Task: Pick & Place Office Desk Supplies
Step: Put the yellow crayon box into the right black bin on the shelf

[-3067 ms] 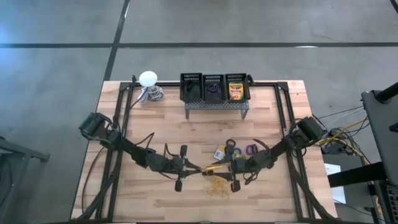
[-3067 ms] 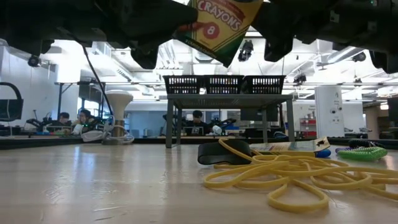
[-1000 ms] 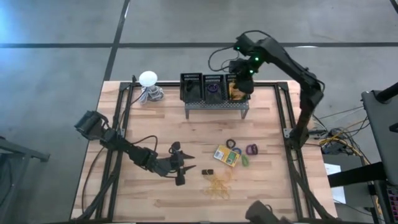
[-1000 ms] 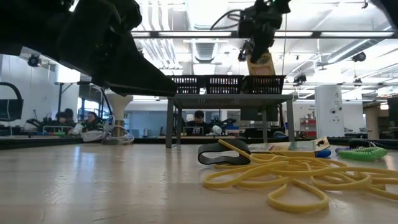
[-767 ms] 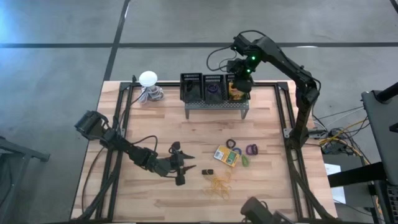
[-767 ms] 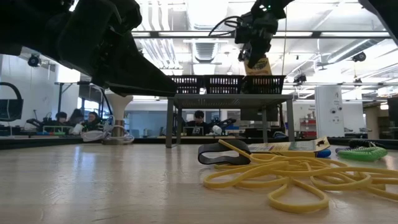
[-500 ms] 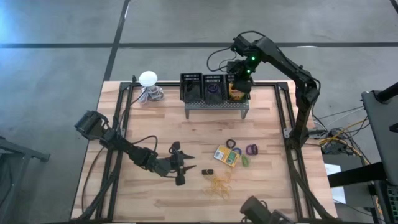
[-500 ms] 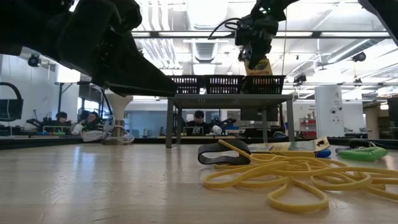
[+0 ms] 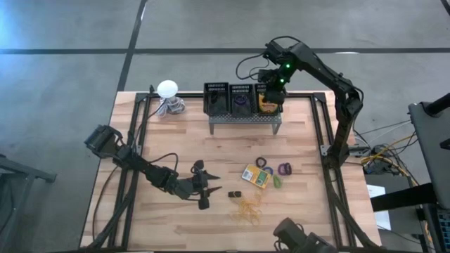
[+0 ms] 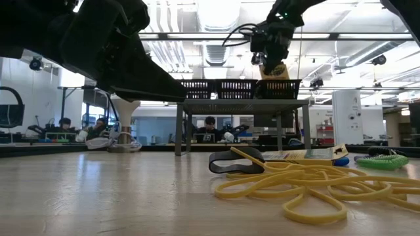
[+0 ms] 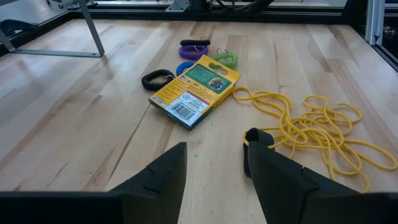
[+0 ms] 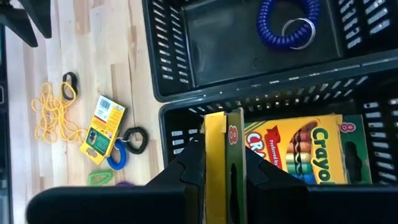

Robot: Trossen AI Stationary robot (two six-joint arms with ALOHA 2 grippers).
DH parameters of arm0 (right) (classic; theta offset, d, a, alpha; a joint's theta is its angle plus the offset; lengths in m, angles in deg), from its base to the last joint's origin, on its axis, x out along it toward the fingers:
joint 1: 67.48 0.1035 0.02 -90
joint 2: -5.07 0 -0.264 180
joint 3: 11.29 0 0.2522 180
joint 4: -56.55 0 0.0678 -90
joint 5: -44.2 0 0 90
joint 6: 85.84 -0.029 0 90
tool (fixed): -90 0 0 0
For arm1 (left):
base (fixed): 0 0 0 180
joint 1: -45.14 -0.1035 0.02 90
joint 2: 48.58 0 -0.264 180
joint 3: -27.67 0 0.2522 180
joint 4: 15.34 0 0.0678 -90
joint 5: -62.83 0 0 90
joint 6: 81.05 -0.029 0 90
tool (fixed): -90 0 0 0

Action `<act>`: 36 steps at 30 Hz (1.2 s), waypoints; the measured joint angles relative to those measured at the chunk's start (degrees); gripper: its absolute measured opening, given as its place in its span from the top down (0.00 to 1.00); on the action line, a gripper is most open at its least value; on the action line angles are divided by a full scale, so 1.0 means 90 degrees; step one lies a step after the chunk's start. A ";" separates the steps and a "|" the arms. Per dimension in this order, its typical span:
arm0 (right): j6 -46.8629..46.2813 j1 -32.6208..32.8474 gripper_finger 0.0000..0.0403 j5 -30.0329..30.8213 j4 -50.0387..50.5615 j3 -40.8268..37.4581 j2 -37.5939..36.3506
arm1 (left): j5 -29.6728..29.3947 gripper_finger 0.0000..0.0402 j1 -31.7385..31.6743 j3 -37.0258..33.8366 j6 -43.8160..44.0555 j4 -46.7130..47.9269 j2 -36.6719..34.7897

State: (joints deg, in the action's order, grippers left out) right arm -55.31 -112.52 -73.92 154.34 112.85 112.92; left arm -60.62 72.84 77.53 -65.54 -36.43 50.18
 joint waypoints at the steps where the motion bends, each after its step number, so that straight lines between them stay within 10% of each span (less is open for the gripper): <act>1: -0.0065 -0.0028 0.91 0.0000 -0.0036 -0.0009 0.0000 | 0.0000 0.57 0.0000 0.0000 0.0000 0.0000 0.0000; 9: -0.0396 -0.0228 0.77 0.0288 -0.0213 0.0046 0.0046 | 0.0000 0.57 0.0000 0.0000 0.0000 0.0000 0.0000; 15: -0.0390 -0.0224 0.65 0.1709 -0.0766 0.0072 0.0025 | 0.0002 0.57 0.0000 0.0000 0.0000 0.0000 0.0000; 36: 0.0017 0.0049 0.63 0.1809 -0.1372 -0.0334 -0.0406 | 0.0002 0.57 -0.0005 0.0000 0.0019 0.0015 0.0002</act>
State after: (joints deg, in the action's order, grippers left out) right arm -55.16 -112.08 -57.64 141.99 109.84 109.27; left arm -60.60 72.80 77.53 -65.36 -36.30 50.20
